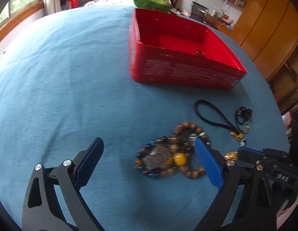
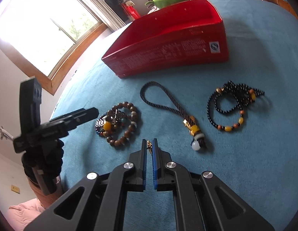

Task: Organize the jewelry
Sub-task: 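Lower the open left tool over the wooden bead bracelet and close it, then carry the bracelet and small gold pendant into the red box and open both tools, then lift both tools out of the box toward the black cord jewelry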

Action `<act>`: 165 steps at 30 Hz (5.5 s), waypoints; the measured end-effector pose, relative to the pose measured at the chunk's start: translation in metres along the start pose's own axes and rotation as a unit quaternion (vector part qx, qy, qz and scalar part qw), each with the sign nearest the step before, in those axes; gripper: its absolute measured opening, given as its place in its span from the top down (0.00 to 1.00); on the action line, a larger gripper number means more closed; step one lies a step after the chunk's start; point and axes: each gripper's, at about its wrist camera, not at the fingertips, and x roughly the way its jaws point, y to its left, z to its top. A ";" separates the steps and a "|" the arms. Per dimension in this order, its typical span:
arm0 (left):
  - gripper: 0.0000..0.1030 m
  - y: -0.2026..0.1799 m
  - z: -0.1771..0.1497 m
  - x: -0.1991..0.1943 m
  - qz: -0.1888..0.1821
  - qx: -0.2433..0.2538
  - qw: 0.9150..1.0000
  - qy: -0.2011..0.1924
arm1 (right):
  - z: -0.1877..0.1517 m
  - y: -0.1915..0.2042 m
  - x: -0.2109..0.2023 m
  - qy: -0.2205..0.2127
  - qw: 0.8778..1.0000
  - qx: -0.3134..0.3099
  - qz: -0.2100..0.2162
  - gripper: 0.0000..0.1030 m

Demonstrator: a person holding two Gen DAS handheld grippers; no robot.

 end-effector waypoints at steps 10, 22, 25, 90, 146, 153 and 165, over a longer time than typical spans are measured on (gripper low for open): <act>0.45 -0.031 0.029 0.035 -0.016 0.026 0.998 0.060 | -0.002 -0.002 0.002 -0.003 1.000 -0.004 0.006 0.95; 0.63 -0.041 0.031 0.051 -0.015 0.043 0.995 0.090 | 0.003 -0.005 0.006 0.000 1.000 -0.002 0.011 0.95; 0.79 -0.038 0.029 0.051 -0.019 0.038 0.995 0.093 | 0.004 -0.006 0.006 0.000 1.000 -0.001 0.011 0.95; 0.91 -0.040 0.131 -0.064 -0.146 -0.002 0.984 -0.104 | 0.162 0.012 -0.016 -0.078 0.995 -0.011 -0.064 0.92; 0.29 -0.027 0.150 -0.013 0.002 -0.032 0.998 -0.051 | 0.177 0.004 0.001 -0.062 0.988 -0.013 -0.140 0.50; 0.21 -0.027 0.128 -0.032 0.023 -0.032 0.997 -0.061 | 0.161 0.002 -0.021 -0.075 0.987 -0.005 -0.138 0.43; 0.13 -0.060 0.064 -0.026 0.001 -0.006 1.000 -0.025 | 0.115 -0.025 -0.035 -0.073 0.987 0.023 -0.142 0.31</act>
